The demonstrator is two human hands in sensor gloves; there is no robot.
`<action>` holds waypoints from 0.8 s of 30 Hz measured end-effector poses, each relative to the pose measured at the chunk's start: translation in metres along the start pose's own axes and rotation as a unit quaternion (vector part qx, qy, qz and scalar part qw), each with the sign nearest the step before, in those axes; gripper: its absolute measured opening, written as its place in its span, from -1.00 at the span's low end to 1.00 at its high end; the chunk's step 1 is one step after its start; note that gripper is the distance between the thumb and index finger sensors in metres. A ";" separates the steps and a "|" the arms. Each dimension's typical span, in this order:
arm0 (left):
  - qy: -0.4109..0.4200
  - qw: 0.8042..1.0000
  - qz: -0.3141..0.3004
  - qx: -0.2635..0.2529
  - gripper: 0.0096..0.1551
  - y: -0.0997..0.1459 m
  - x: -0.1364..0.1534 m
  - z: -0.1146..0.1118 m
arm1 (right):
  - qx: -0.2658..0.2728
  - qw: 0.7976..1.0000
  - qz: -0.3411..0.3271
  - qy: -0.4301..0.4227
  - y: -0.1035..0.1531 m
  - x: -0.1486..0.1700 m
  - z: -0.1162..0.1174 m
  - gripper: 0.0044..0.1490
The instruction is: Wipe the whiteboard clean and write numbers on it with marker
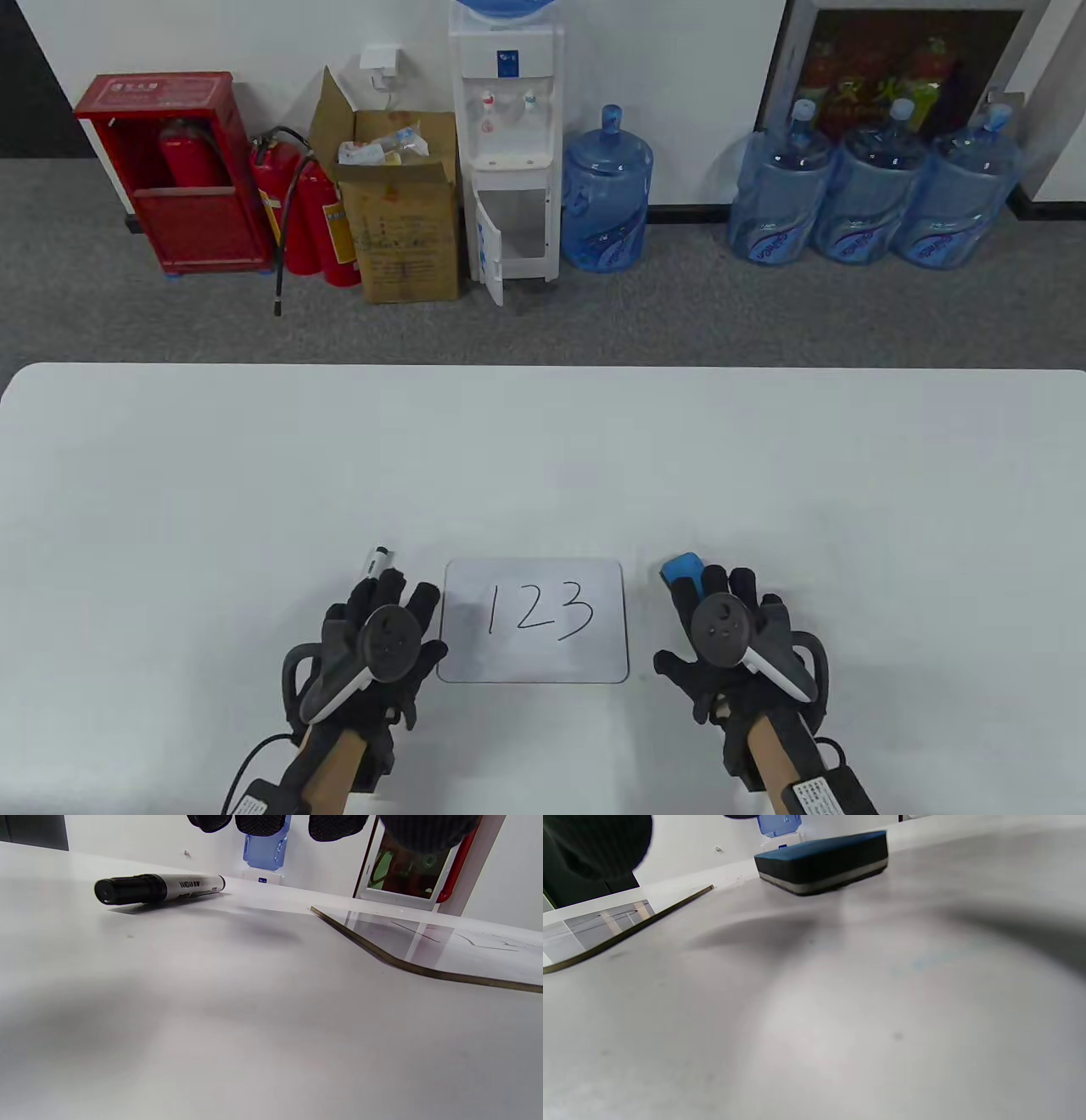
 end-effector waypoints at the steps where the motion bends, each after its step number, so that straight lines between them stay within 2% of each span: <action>1: 0.000 1.000 0.000 0.003 -0.17 0.000 0.000 -0.001 | 0.000 1.000 0.002 -0.001 0.000 0.001 0.000 0.17; 19: 0.005 1.000 0.006 0.008 -0.17 -0.002 0.004 -0.001 | -0.007 1.000 -0.005 -0.005 0.000 -0.002 0.002 0.15; 24: 0.008 1.000 0.006 0.008 -0.18 -0.002 0.006 0.000 | 0.029 0.999 -0.003 -0.014 -0.006 -0.003 -0.005 0.10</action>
Point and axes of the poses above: the tracker on the back of each hand, its own x axis roughly to the little-finger side, its own y axis roughly from the fingertips to the wrist, z = x × y, the point moved 5 cm from there along -y, roughly from the wrist to the fingertips, and after that the axes turned 5 degrees about y, right-handed, at the moved point
